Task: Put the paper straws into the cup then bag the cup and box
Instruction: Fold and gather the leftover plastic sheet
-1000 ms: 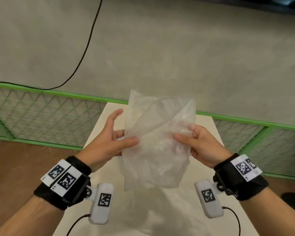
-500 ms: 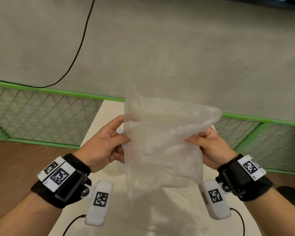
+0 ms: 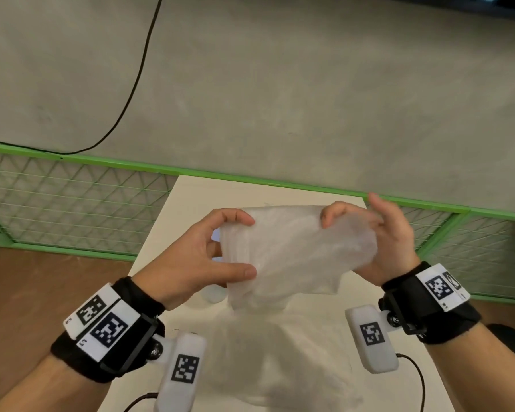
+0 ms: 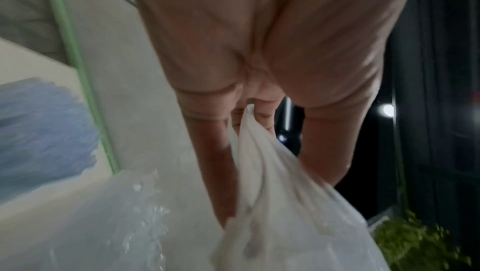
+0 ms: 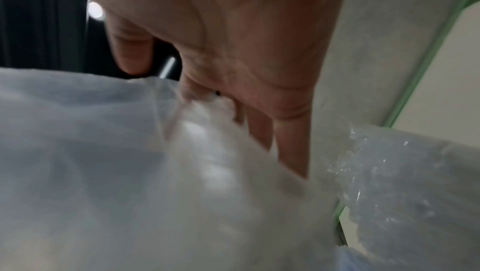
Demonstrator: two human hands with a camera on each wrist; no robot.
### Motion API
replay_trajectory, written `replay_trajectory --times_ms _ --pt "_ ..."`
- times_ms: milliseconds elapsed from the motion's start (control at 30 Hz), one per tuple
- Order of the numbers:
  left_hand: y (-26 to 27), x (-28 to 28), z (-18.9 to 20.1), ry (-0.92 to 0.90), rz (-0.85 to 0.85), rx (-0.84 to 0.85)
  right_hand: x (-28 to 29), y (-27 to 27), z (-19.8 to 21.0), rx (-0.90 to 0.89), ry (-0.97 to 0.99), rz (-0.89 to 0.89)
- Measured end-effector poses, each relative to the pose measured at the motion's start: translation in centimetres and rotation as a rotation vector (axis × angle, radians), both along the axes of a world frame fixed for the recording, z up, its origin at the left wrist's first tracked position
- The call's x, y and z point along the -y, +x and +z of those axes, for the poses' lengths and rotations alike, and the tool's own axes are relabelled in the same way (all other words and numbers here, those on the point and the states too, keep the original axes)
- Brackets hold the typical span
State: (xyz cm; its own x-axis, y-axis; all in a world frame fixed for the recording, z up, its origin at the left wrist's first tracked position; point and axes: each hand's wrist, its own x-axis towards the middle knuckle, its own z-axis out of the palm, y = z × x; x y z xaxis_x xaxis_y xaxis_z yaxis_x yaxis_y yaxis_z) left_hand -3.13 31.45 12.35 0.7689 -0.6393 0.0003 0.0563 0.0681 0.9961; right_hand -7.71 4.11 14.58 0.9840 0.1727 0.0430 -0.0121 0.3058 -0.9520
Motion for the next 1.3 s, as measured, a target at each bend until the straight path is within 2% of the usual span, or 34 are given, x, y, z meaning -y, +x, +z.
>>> replay_trajectory --times_ms 67,200,333,367,433,500,567,633,733,800,867,967,1033,1100,1200,1300 --pt "0.0 -0.1 0.1 0.035 0.036 0.062 -0.2 -0.1 -0.3 -0.07 -0.028 0.039" --pt "0.1 -0.6 0.1 0.139 0.03 0.173 0.1 -0.5 -0.4 -0.145 -0.228 0.069" --pt "0.0 -1.0 0.0 0.133 -0.038 0.171 1.0 -0.4 0.2 -0.067 -0.401 0.029" --pt "0.0 -1.0 0.0 0.1 -0.037 0.161 1.0 -0.3 0.1 -0.05 -0.355 0.0" --pt "0.2 -0.6 -0.1 0.016 0.015 0.146 0.8 -0.1 -0.3 -0.027 -0.121 -0.056" --pt "0.2 -0.1 -0.3 -0.11 0.12 0.139 -0.2 0.0 -1.3 -0.036 0.19 -0.019" --pt "-0.1 0.7 -0.7 -0.185 0.251 0.166 -2.2 -0.2 -2.4 -0.105 0.349 0.047" --pt "-0.8 1.8 -1.2 -0.204 0.35 0.231 -4.5 -0.3 -3.1 -0.126 0.29 0.066" --pt "-1.8 2.8 -2.2 -0.207 0.402 0.271 -6.3 0.2 -3.4 -0.08 0.164 -0.037" --pt "-1.8 1.8 -2.5 -0.216 0.416 0.188 -5.5 0.6 -3.3 -0.101 0.108 -0.097" --pt "-1.1 0.0 -2.6 -0.151 0.402 0.105 -4.1 0.6 -3.7 -0.13 0.028 -0.035" --pt "0.3 -2.0 -2.7 0.068 0.16 0.043 -2.9 0.0 -4.5 -0.232 -0.148 0.144" --pt "0.4 -1.9 -2.7 0.143 0.044 0.01 -2.9 -0.1 -4.4 -0.271 -0.208 0.224" --pt "0.1 -1.6 -2.9 0.127 0.075 -0.01 -3.2 -0.1 -3.9 -0.266 -0.206 0.222" --pt "-0.5 -1.4 -3.1 0.012 0.169 -0.038 -3.5 -0.3 -3.3 -0.22 -0.156 0.106" --pt "-1.0 -1.1 -3.4 -0.081 0.165 -0.11 -3.9 -0.6 -3.6 -0.135 -0.147 0.03"
